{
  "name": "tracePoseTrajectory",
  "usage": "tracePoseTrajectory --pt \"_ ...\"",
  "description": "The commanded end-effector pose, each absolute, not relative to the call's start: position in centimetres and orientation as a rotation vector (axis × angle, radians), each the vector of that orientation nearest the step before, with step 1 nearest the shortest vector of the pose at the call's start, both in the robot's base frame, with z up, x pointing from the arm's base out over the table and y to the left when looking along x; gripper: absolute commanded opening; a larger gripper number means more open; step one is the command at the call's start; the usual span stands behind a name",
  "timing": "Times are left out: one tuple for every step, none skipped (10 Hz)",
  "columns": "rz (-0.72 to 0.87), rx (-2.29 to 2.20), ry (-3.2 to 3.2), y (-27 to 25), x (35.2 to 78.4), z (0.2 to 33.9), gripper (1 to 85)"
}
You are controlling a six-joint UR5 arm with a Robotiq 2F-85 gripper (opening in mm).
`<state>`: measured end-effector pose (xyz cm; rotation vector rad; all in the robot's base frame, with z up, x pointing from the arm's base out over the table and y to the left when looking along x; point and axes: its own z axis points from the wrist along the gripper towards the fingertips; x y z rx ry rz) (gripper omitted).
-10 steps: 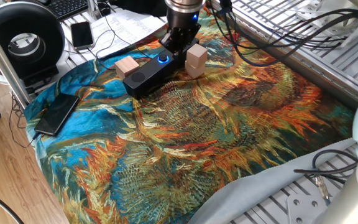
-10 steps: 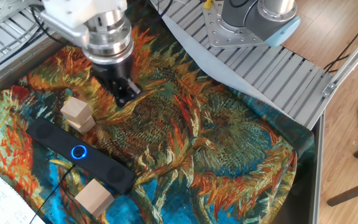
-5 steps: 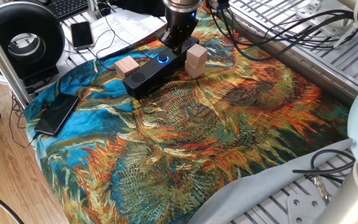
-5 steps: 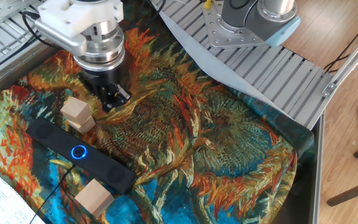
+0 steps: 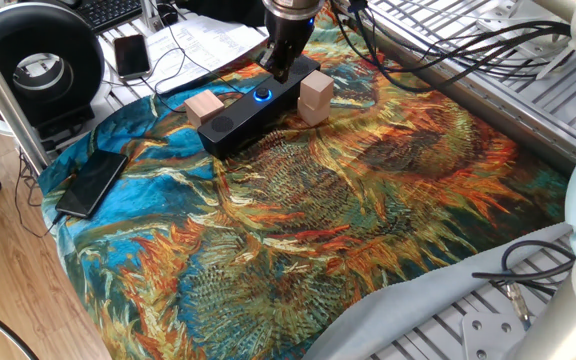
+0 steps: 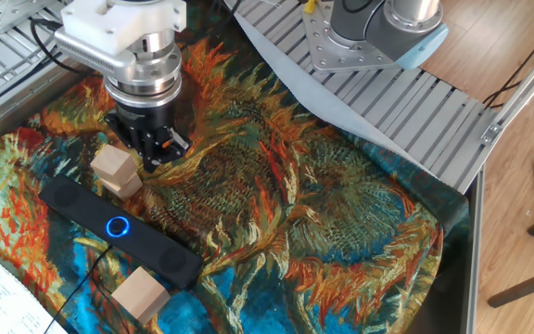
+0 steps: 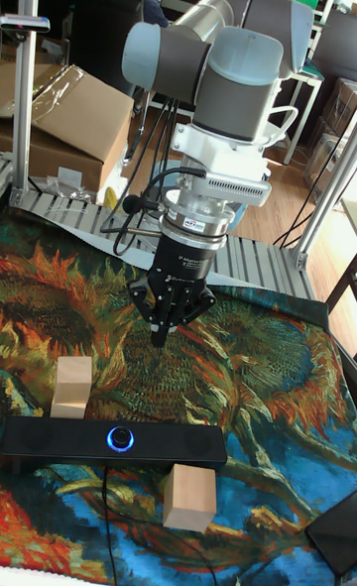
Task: Turn the knob to decrease the volume of the speaker
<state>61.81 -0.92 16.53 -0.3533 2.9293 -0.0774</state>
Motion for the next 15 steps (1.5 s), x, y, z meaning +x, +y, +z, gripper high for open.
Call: tracePoseTrajectory --pt "-0.094 -0.426 2.921 -1.3 61.9 16.8 2.0" --pt "-0.106 -0.437 2.922 -1.5 61.9 16.8 2.0" --pt "-0.114 -0.448 2.921 -1.6 61.9 16.8 2.0" --pt "-0.102 -0.451 2.914 -1.4 62.0 16.8 2.0" --pt "-0.080 -0.446 2.908 -1.0 62.1 16.8 2.0" --pt "-0.013 -0.446 2.888 0.3 62.5 16.9 2.0" --pt "-0.007 -0.455 2.836 0.6 63.7 17.2 2.0" --pt "-0.095 -0.429 2.905 -1.3 62.3 16.9 2.0" --pt "-0.045 -0.278 2.979 -0.8 60.8 16.6 2.0" --pt "0.012 -0.158 3.008 0.0 60.2 16.5 2.0" --pt "0.046 -0.069 3.016 0.5 60.1 16.5 2.0" --pt "0.124 0.007 3.066 1.7 58.8 16.5 2.0" --pt "0.131 0.036 3.114 1.8 57.6 16.4 2.0" --pt "0.113 0.013 3.074 1.5 58.6 16.4 2.0" --pt "0.197 0.035 3.041 2.9 59.3 16.6 1.7"
